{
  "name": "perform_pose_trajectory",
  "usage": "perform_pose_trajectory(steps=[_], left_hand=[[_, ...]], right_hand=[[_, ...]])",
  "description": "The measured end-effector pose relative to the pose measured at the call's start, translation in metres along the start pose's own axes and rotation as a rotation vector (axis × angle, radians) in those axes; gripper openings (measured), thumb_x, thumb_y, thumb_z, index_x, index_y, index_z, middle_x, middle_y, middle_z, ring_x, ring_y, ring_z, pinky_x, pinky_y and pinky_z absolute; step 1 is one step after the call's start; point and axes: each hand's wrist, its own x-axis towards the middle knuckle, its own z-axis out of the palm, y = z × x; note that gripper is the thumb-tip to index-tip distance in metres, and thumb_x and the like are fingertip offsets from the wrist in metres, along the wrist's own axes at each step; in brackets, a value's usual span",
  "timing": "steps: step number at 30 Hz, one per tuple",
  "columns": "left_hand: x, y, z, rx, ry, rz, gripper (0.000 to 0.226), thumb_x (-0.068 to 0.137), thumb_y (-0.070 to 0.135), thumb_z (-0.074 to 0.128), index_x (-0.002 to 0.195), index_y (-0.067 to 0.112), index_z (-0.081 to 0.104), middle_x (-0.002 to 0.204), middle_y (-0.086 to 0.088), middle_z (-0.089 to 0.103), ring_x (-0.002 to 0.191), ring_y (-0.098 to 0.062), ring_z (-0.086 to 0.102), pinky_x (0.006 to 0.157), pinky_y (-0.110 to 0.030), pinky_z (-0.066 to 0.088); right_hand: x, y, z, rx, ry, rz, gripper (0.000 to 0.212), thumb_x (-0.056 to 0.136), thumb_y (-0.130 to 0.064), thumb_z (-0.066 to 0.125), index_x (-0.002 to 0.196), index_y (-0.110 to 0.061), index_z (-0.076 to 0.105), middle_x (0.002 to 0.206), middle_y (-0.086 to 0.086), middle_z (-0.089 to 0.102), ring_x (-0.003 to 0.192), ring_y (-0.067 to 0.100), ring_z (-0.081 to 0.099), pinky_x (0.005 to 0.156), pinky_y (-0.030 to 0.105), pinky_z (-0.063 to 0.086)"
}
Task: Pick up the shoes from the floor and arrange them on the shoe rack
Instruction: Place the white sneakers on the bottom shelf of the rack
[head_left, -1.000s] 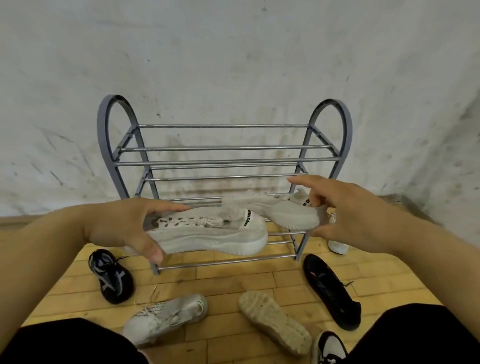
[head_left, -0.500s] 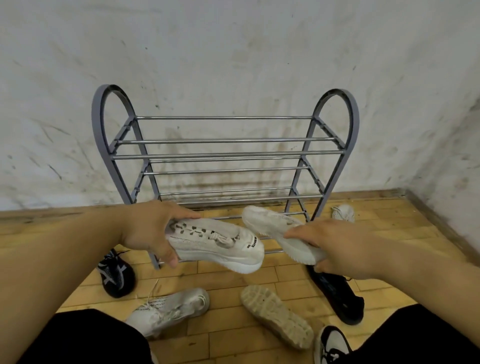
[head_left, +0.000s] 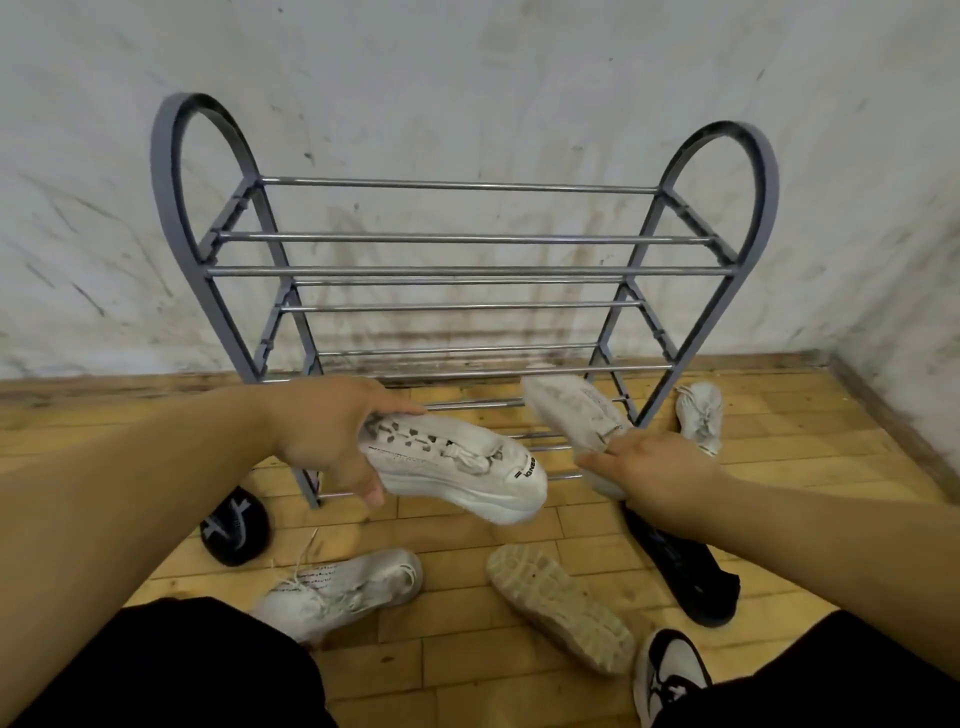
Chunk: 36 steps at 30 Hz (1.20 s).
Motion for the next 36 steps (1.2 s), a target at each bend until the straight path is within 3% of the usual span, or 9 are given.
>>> perform_pose_trajectory(steps=[7,14,18,22,26,28,31,34,36], left_hand=[[0.024,-0.013,0.008,0.066,0.066,0.000,0.117,0.060,0.068,0.087,0.157,0.051,0.024,0.128,0.023,0.037,0.130,-0.014,0.041,0.112,-0.041,0.035],[0.048,-0.017,0.015,0.149,0.136,0.030,0.119,0.060,0.074,0.083,0.159,0.046,0.022,0.147,0.018,0.041,0.134,-0.012,0.039,0.105,-0.030,0.031],[0.058,-0.016,0.017,0.169,0.125,0.023,0.121,0.059,0.076,0.082,0.159,0.047,0.021,0.151,0.019,0.039,0.137,-0.013,0.037,0.112,-0.035,0.031],[0.064,-0.013,0.017,0.159,0.118,0.017,0.122,0.055,0.079,0.080,0.158,0.049,0.022,0.143,0.021,0.043,0.132,-0.013,0.039,0.112,-0.038,0.035],[0.063,-0.006,0.017,0.202,0.121,0.022,0.122,0.053,0.083,0.076,0.158,0.049,0.022,0.127,0.024,0.039,0.127,-0.012,0.041,0.107,-0.038,0.039],[0.061,-0.002,0.017,0.214,0.115,0.030,0.122,0.054,0.082,0.076,0.157,0.050,0.020,0.129,0.022,0.040,0.128,-0.014,0.041,0.107,-0.039,0.039],[0.055,0.003,0.018,0.180,0.101,0.020,0.120,0.056,0.083,0.076,0.157,0.052,0.018,0.140,0.014,0.042,0.136,-0.020,0.038,0.112,-0.044,0.036],[0.045,0.011,0.019,0.153,0.122,0.051,0.118,0.059,0.081,0.077,0.157,0.052,0.019,0.132,0.017,0.040,0.134,-0.019,0.038,0.112,-0.042,0.034],[0.040,0.022,0.020,0.060,0.129,0.080,0.116,0.062,0.075,0.081,0.158,0.048,0.021,0.130,0.020,0.039,0.130,-0.015,0.038,0.111,-0.037,0.033]], right_hand=[[0.070,0.011,0.042,-0.110,-0.026,0.165,0.066,0.099,-0.014,0.055,0.157,-0.026,0.026,0.129,0.010,0.059,0.118,0.033,0.056,0.076,0.042,0.048],[0.113,0.019,0.080,-0.007,0.027,0.288,0.065,0.090,-0.018,0.069,0.149,-0.017,0.041,0.127,0.015,0.061,0.115,0.036,0.059,0.077,0.040,0.051],[0.118,0.023,0.091,0.026,0.054,0.303,0.065,0.094,-0.017,0.059,0.154,-0.022,0.033,0.129,0.012,0.057,0.117,0.034,0.055,0.080,0.043,0.052],[0.110,0.026,0.079,0.081,0.005,0.325,0.087,0.092,-0.025,0.062,0.159,-0.031,0.007,0.141,0.011,0.048,0.126,0.034,0.048,0.099,0.048,0.045],[0.074,0.015,0.038,0.119,-0.105,0.027,0.108,0.085,-0.017,0.067,0.157,-0.040,-0.011,0.157,0.012,0.028,0.132,0.036,0.048,0.096,0.042,0.048],[0.048,0.012,0.010,0.222,-0.163,-0.085,0.120,0.083,-0.025,0.073,0.153,-0.048,-0.021,0.164,0.000,0.015,0.132,0.025,0.048,0.093,0.038,0.051],[0.014,0.009,-0.020,0.463,-0.054,-0.078,0.130,0.081,-0.045,0.081,0.156,-0.043,-0.025,0.169,-0.005,0.010,0.112,0.012,0.056,0.087,0.027,0.044],[-0.003,-0.005,-0.032,0.570,0.075,-0.116,0.128,0.078,-0.065,0.077,0.154,-0.049,-0.024,0.170,-0.010,0.004,0.145,0.018,0.038,0.108,0.031,0.038],[-0.004,-0.016,-0.034,0.590,0.138,-0.155,0.122,0.082,-0.063,0.075,0.156,-0.049,-0.020,0.170,-0.014,0.003,0.151,0.016,0.024,0.114,0.028,0.030]])
